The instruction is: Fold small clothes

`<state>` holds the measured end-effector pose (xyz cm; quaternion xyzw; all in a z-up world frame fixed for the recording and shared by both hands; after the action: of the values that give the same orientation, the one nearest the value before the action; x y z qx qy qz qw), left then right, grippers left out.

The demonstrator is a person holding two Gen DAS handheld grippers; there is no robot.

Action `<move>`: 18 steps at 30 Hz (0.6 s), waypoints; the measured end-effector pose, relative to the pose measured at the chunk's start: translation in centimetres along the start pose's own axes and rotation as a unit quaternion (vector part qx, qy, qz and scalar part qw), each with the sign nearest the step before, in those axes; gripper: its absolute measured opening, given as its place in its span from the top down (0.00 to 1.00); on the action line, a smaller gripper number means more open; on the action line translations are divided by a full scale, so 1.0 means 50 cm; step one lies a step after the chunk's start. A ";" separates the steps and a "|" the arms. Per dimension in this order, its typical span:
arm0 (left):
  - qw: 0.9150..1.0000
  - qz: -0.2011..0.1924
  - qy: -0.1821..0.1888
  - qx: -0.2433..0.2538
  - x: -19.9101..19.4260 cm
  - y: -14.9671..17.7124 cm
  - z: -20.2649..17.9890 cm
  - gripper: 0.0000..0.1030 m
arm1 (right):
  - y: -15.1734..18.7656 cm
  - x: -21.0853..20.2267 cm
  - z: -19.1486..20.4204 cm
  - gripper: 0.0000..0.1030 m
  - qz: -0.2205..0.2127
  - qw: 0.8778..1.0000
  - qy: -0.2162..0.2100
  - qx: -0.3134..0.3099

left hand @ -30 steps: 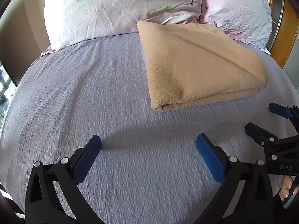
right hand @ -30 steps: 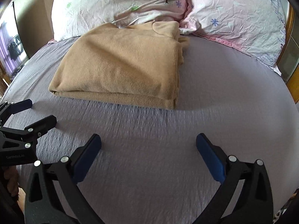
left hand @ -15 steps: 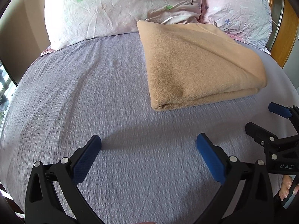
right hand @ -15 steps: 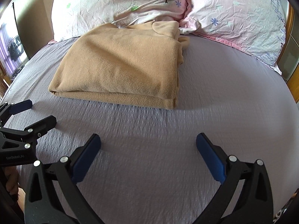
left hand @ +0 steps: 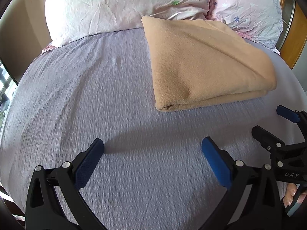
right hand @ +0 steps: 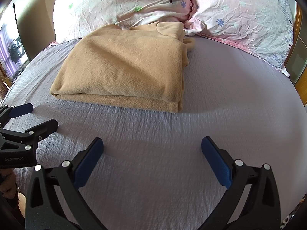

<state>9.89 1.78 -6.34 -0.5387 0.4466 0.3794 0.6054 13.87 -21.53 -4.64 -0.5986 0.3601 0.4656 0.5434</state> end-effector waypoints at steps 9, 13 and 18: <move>1.000 0.003 -0.001 -0.003 0.001 0.002 0.003 0.01 | -0.001 0.001 0.001 0.02 0.000 1.000 0.000 0.000; 1.000 0.003 -0.001 -0.002 0.001 0.001 0.004 0.01 | -0.001 0.001 0.001 0.02 0.000 1.000 0.000 0.001; 1.000 0.003 -0.001 -0.002 0.000 0.001 0.004 0.01 | -0.002 0.002 0.001 0.02 0.000 1.000 0.000 0.001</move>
<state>9.86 1.99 -6.37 -0.5384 0.4469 0.3827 0.6033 13.96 -21.44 -4.69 -0.5983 0.3604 0.4650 0.5439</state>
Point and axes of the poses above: each gripper's, at about its wrist camera, not at the fingertips, and x roughly the way its jaws point, z to its left, y to its underside, the point moved 4 cm from there along x, roughly the way its jaws point, and after that the axes turned 15 degrees about z, right-handed, at the moved point
